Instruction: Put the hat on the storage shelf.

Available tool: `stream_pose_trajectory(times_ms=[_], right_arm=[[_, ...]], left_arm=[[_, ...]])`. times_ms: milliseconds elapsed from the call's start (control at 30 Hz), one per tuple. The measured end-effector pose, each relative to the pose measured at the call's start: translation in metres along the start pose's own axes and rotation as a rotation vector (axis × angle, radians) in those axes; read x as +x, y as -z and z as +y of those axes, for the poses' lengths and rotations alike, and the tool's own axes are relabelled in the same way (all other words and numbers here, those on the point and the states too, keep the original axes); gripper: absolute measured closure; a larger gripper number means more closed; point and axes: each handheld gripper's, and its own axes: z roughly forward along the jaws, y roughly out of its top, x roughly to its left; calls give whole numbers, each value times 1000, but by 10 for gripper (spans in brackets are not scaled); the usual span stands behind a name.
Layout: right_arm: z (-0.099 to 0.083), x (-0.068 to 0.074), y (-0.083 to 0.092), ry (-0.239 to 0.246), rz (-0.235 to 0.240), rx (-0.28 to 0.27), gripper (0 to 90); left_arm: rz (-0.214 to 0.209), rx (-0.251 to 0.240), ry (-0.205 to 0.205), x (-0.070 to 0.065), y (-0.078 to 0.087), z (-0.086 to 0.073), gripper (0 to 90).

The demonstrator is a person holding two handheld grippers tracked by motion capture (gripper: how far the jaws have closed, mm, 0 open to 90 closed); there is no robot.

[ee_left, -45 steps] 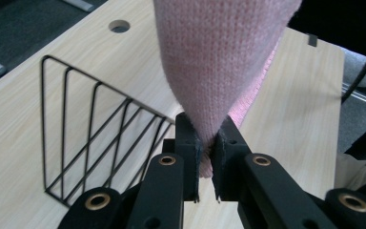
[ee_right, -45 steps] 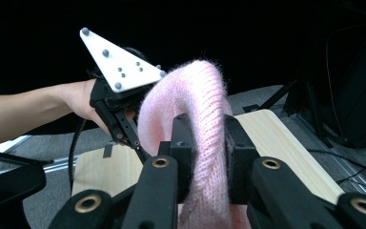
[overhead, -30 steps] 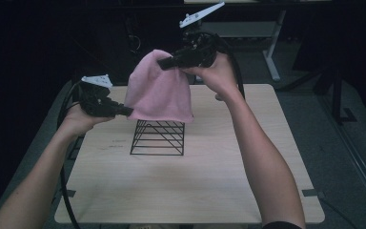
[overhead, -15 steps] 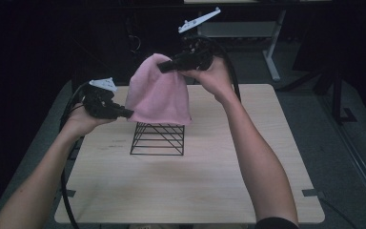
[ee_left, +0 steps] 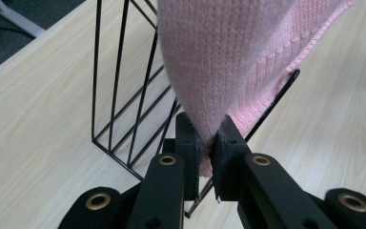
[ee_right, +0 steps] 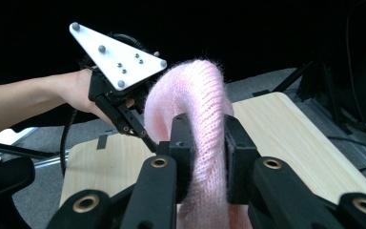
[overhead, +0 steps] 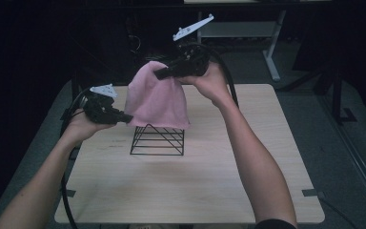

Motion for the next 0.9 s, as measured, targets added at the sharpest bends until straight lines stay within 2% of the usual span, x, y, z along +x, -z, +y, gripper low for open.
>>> stream_pose_trajectory(times_ms=[67, 300, 367, 633, 700, 900], right_arm=[[-1, 0, -1, -4, 3, 1, 771], [-9, 1, -8, -9, 8, 20, 771], [-11, 2, -9, -14, 9, 24, 770], [-16, 5, -16, -1, 15, 28, 770], [-18, 6, -18, -6, 15, 26, 769], [-24, 8, -25, 1, 16, 41, 769]], left_arm=[[0, -5, 11, 0, -1, -2, 827], [-1, 18, 1, 1, -3, -10, 826], [-4, 9, 21, -1, -6, -14, 826], [-1, 31, 15, 1, -9, -19, 826], [-4, 31, 30, 0, -11, -23, 826], [-3, 53, 34, 1, -16, -30, 826]])
